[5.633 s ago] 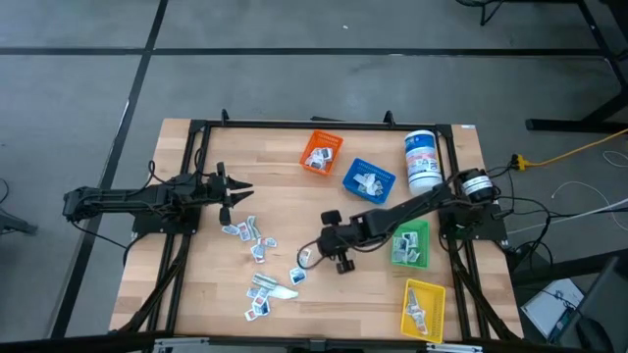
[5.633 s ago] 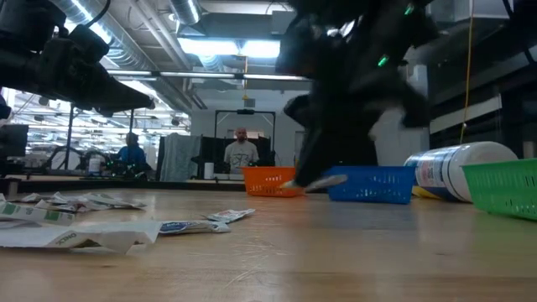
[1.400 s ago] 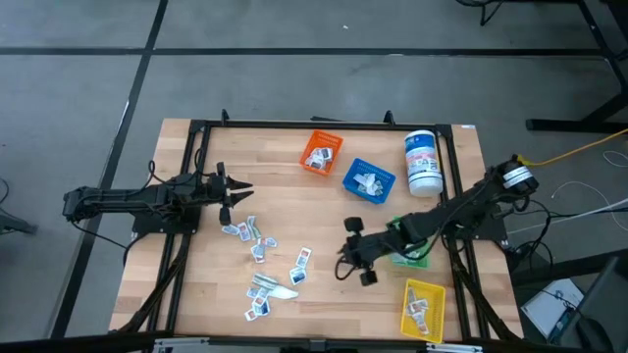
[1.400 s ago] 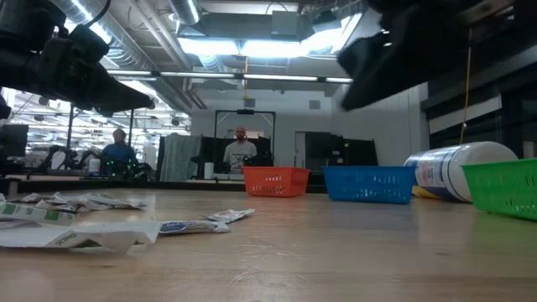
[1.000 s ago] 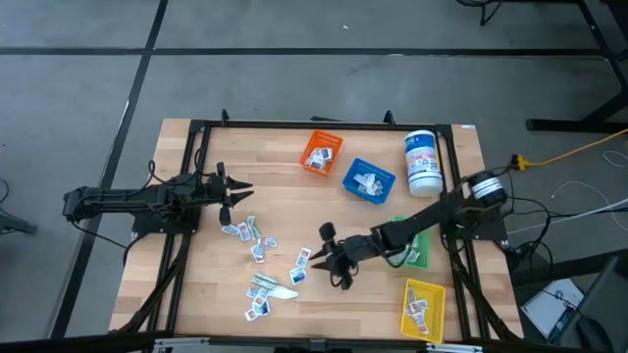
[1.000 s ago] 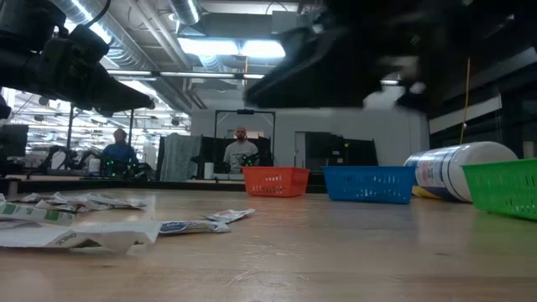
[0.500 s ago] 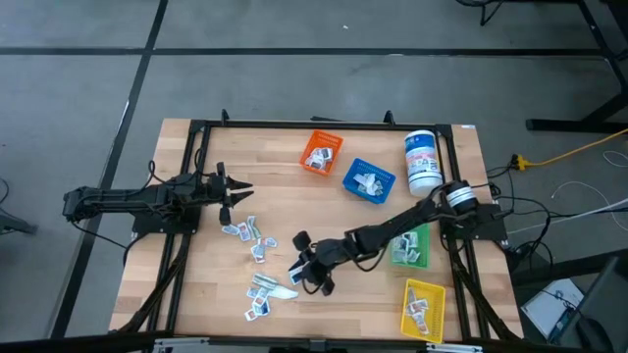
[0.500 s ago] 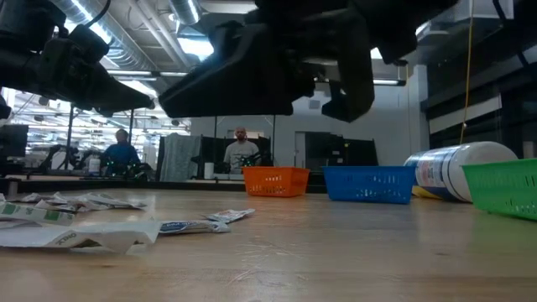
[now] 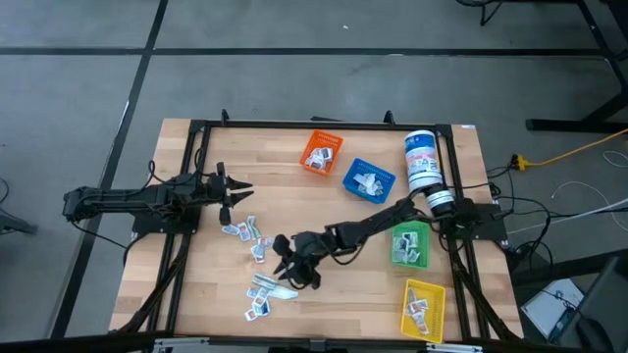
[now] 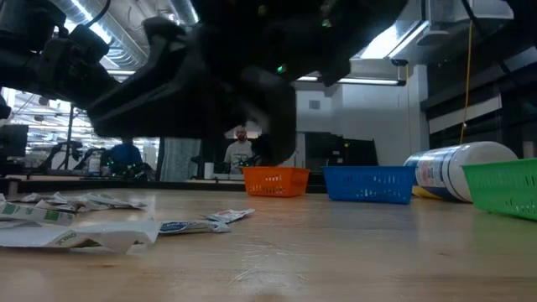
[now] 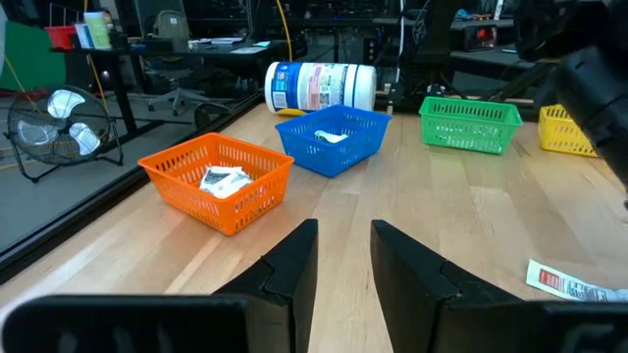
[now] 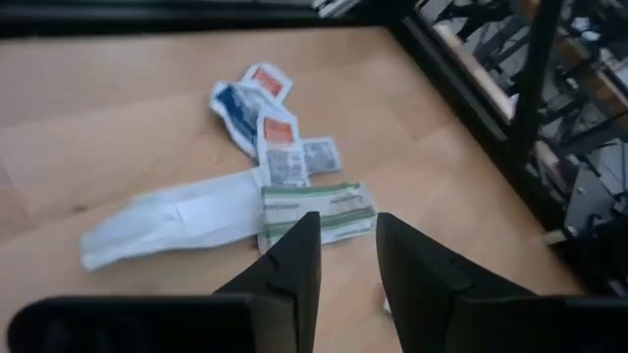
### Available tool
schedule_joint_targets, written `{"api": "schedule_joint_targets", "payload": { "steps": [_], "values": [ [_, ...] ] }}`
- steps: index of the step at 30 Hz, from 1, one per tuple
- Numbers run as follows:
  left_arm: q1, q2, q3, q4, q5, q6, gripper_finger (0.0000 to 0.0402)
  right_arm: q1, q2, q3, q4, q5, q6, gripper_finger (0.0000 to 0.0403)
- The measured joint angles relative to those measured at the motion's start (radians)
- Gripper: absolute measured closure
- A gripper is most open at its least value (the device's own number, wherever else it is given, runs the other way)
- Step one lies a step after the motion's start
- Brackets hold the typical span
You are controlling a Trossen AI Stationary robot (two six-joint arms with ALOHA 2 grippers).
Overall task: Pick & Place First Aid Supplies
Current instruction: Put the green bandage pack into the blue basket
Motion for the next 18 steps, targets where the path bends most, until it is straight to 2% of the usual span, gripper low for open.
{"api": "schedule_joint_targets", "payload": {
  "steps": [3,9,18],
  "values": [
    [0.0,0.0,0.0,0.0,0.0,0.0,0.0311,-0.009,0.037,0.063,-0.066,-0.009,-0.004,0.0301],
    [0.0,0.0,0.0,0.0,0.0,0.0,0.0309,-0.012,0.074,0.196,-0.345,-0.027,-0.006,0.0301],
    [0.0,0.0,0.0,0.0,0.0,0.0,0.0309,0.0,0.124,0.269,-0.394,-0.062,-0.016,0.0301]
  ]
}}
